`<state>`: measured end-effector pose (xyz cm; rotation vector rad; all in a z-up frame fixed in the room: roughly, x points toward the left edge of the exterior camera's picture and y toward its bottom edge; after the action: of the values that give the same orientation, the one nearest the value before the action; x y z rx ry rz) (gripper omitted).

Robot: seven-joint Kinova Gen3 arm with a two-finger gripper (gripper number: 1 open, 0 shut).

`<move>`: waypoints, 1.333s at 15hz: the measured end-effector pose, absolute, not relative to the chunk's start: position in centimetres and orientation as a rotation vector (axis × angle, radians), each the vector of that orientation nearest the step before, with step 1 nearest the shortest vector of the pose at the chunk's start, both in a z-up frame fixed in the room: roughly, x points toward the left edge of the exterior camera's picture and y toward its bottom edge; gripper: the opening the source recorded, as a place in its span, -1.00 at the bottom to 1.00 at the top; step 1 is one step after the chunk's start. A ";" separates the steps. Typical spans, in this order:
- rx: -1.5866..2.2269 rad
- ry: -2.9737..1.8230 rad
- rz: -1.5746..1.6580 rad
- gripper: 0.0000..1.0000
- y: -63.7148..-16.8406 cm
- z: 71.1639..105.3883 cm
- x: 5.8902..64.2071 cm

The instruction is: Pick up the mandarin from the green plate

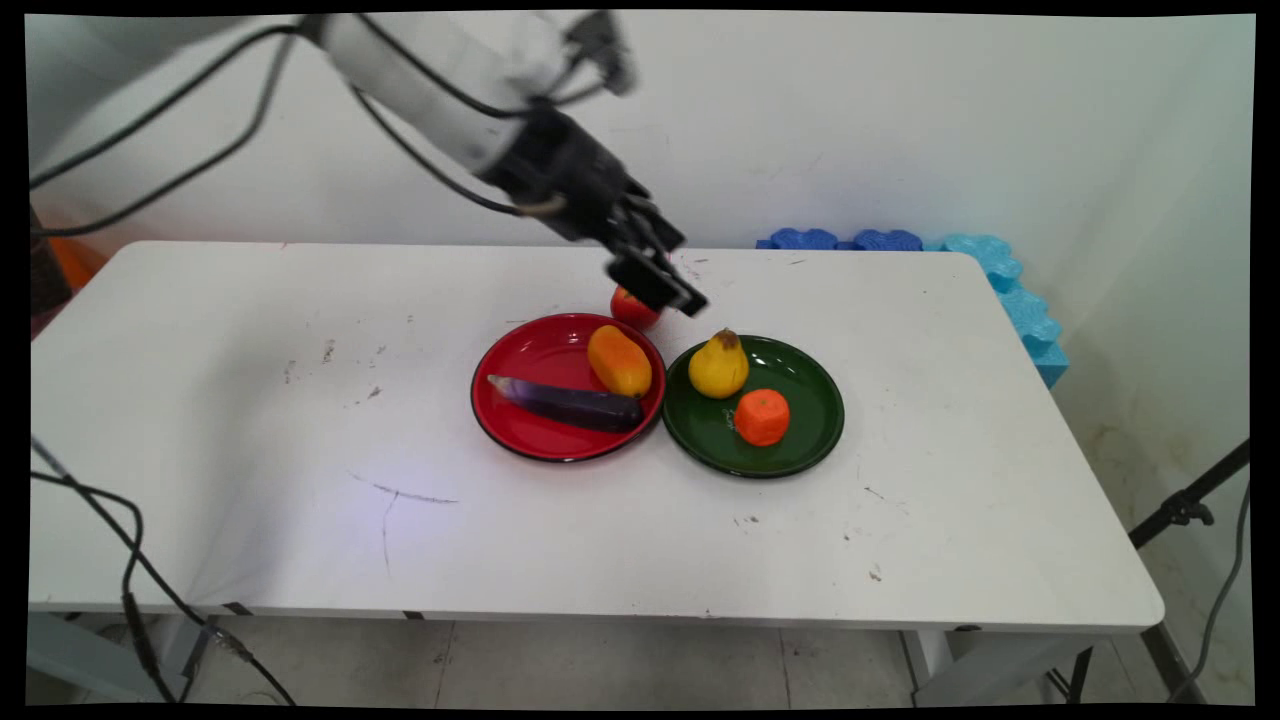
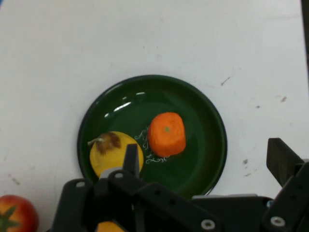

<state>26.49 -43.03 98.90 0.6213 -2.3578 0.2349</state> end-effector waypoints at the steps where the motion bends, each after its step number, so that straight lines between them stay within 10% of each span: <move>1: 0.623 -2.368 0.234 1.00 -43.4 98.4 25.7; 20: 0.742 -2.539 0.125 1.00 -50.9 82.8 14.3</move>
<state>14.26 -50.93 82.81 0.7420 -2.5388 0.1249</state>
